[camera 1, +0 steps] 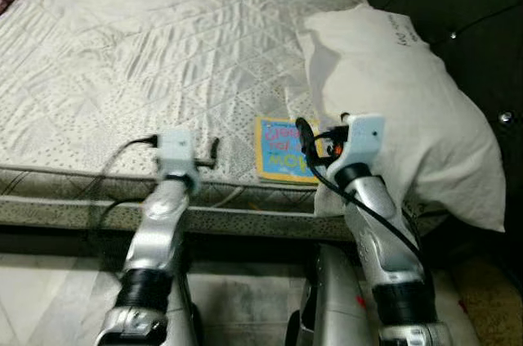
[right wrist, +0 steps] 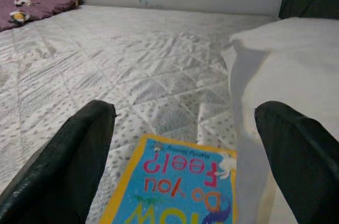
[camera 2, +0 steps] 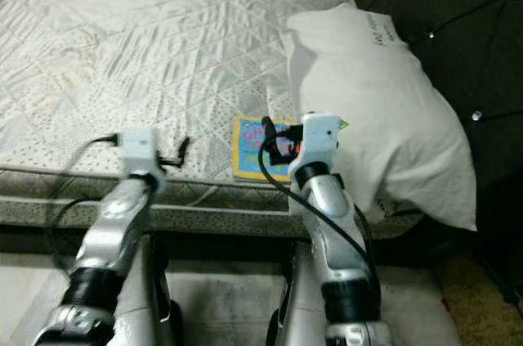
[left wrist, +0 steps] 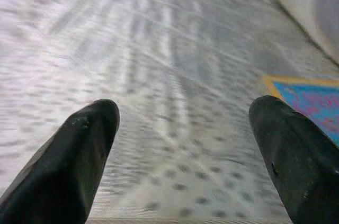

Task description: Clean up the room

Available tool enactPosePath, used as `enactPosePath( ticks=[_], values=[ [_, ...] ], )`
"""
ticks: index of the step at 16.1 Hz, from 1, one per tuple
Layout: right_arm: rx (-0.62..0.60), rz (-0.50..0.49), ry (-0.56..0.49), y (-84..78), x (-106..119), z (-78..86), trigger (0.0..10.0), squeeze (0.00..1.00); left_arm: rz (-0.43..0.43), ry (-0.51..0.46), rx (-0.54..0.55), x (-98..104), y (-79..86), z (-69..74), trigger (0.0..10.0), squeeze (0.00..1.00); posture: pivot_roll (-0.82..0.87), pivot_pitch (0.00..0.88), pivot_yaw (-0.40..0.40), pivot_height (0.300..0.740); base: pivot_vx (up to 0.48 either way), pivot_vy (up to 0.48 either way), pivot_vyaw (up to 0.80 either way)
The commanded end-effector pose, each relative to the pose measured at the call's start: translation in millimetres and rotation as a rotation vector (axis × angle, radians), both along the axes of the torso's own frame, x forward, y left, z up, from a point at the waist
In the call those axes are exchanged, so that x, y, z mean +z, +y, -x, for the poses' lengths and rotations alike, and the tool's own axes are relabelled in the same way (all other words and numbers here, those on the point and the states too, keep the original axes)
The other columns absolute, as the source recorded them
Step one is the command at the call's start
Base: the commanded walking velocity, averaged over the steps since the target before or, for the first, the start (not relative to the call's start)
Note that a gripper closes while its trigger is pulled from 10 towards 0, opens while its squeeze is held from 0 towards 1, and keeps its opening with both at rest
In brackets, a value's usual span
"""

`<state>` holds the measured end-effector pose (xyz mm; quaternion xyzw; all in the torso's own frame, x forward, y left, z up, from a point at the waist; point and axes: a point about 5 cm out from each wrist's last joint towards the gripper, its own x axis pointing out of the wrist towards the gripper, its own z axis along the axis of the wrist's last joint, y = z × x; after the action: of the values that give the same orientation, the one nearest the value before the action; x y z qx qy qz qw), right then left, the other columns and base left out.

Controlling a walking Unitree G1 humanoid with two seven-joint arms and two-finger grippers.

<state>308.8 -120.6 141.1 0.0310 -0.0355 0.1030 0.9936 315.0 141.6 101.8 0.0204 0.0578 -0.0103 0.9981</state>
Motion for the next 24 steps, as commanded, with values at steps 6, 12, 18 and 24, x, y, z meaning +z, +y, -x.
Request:
enactPosePath(
  ticks=[6,12,18,24],
  values=[
    [-0.103,0.02,-0.026,-18.3,-8,-10.4,10.0,0.0,-0.107,-0.24,0.078,32,31.4,12.6,10.0,0.0,0.05,0.0,-0.077,0.573,0.0,0.0,0.0],
    [-0.22,0.047,-0.029,-38.4,-18,-3.5,10.0,0.0,-0.078,-0.256,0.041,29,25.8,16.9,10.0,0.0,0.03,0.0,-0.074,0.653,0.0,0.0,0.0],
    [-0.22,0.057,-0.01,-41.4,-24,4.2,10.0,0.0,-0.044,-0.223,0.056,22,36.6,26.7,10.0,0.0,0.03,0.0,-0.079,0.719,0.0,0.0,0.0],
    [-0.214,0.054,-0.032,-36.8,-13,-2.4,10.0,0.0,-0.061,-0.167,-0.013,17,28.2,27.9,10.0,0.0,0.02,0.0,-0.089,0.74,0.0,0.0,0.0]
  ],
)
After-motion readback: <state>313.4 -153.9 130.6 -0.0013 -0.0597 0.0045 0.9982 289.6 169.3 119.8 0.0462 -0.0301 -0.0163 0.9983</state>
